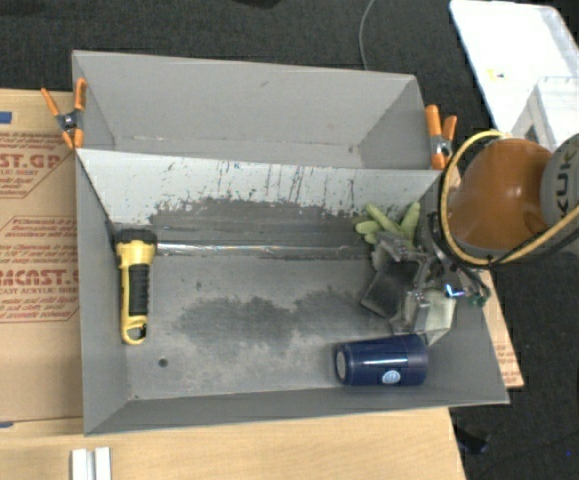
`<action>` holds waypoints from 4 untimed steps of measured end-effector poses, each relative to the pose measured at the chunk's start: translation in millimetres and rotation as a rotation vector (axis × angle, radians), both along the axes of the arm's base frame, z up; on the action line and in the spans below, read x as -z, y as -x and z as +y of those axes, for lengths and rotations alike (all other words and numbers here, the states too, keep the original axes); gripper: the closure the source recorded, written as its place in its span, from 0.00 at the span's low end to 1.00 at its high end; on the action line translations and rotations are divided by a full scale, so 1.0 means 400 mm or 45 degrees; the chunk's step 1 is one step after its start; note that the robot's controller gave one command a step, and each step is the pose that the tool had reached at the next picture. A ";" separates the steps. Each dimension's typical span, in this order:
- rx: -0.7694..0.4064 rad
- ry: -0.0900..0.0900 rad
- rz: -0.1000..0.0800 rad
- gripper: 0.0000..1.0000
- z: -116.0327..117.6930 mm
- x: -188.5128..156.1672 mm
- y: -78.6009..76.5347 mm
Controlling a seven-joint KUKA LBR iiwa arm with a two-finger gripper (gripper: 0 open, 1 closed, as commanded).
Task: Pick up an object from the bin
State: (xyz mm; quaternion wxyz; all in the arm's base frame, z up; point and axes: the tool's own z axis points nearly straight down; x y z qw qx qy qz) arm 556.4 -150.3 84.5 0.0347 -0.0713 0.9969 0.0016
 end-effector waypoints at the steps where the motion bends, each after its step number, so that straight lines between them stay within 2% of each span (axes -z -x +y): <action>1: 0.183 -0.015 -0.011 0.00 0.005 0.005 -0.007; 2: 0.159 -0.014 -0.024 1.00 0.001 -0.044 -0.032; 3: 0.158 -0.014 -0.024 1.00 0.001 -0.044 -0.032; 4: 0.195 -0.020 -0.021 1.00 0.009 -0.116 -0.041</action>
Offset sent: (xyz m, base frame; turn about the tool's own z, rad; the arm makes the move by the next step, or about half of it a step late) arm 0.0107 -0.0012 0.0165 0.1247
